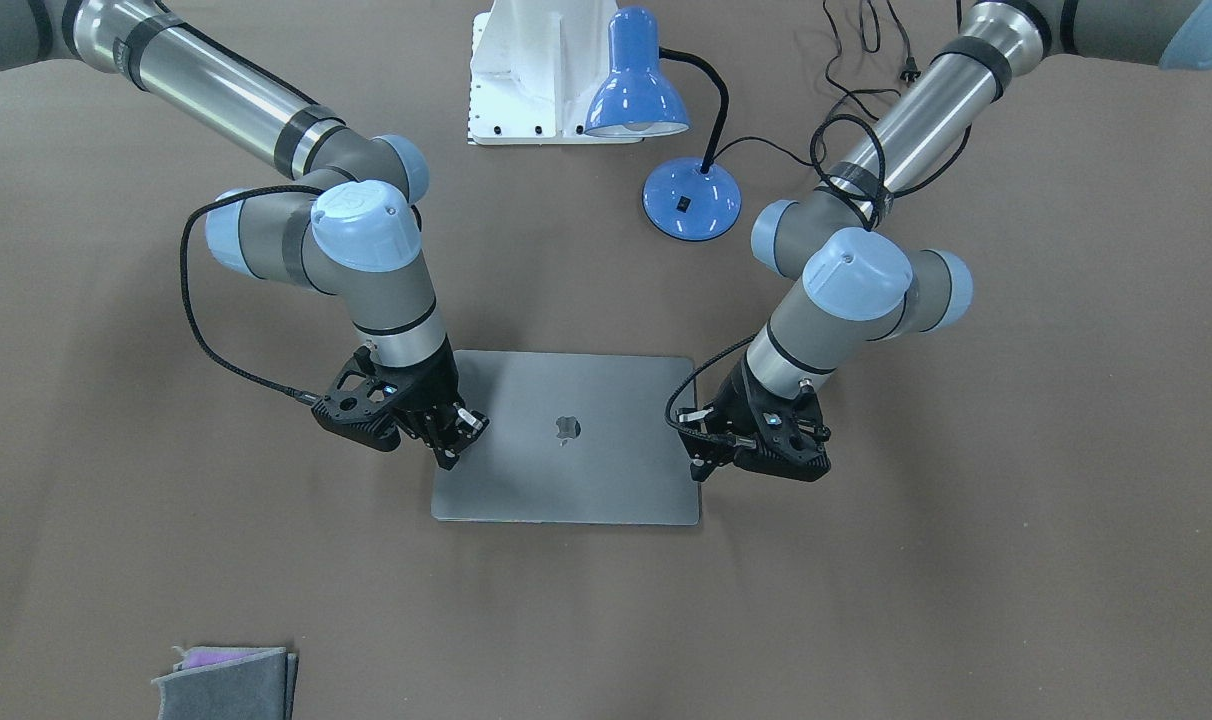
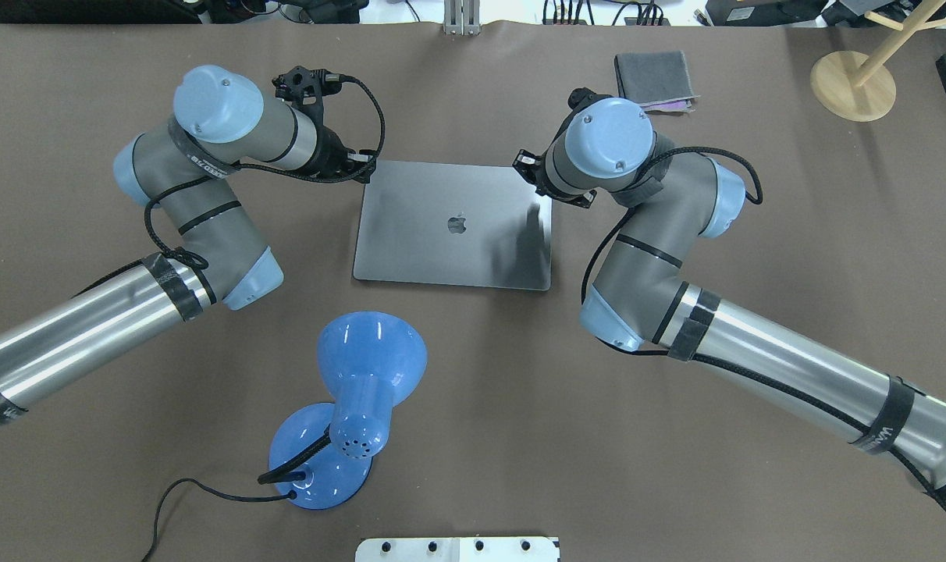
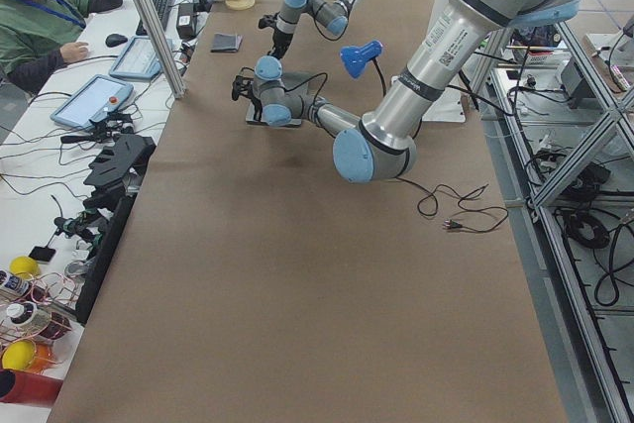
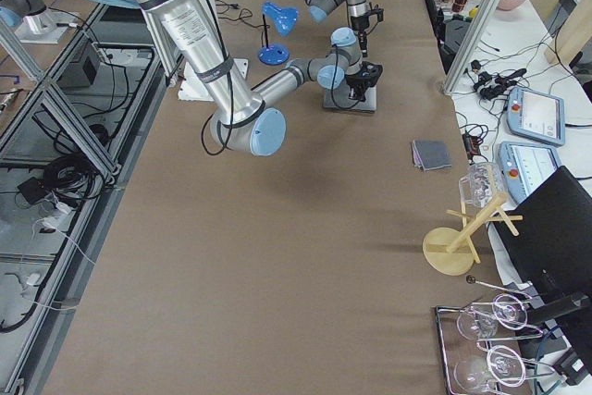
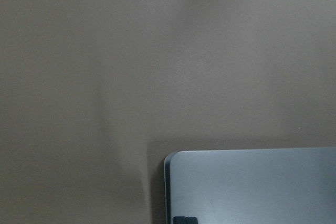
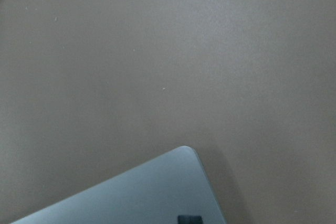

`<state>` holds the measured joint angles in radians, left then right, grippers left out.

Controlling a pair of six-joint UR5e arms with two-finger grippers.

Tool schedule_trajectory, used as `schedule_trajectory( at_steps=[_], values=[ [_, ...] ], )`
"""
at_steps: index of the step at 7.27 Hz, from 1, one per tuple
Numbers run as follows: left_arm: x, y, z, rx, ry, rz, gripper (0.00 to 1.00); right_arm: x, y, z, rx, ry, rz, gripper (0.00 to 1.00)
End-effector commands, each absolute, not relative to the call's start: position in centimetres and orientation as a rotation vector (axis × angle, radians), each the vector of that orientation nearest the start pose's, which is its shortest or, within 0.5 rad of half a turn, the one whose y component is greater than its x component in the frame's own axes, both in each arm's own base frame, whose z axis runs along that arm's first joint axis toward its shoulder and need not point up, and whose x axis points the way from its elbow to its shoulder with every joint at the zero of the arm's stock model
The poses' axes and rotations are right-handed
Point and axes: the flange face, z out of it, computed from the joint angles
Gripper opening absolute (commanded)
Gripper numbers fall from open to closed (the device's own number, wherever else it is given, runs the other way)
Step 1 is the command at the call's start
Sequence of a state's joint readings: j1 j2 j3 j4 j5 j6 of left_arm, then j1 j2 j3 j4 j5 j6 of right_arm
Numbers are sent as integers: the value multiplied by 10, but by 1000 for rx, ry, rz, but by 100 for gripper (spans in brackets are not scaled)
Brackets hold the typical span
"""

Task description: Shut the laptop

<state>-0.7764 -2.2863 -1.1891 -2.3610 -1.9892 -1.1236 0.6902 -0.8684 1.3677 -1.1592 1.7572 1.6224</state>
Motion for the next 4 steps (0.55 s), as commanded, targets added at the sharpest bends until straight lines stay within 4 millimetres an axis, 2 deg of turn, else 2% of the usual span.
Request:
schedule_trajectory(
  at_steps=[1,2,3,4],
  values=[
    [426,-618,258,212,1138,-50,0,-424,-592,282,63,-950,532,0],
    [384,-621,249,209,1123,20,57,-366,-586,306,99,-902,496,8],
    [354,-614,265,240,1080,84,98,-323,-571,319,152,-869,409,82],
    [306,-613,279,250,1030,80,99,-278,-559,345,168,-833,354,100]
  ],
)
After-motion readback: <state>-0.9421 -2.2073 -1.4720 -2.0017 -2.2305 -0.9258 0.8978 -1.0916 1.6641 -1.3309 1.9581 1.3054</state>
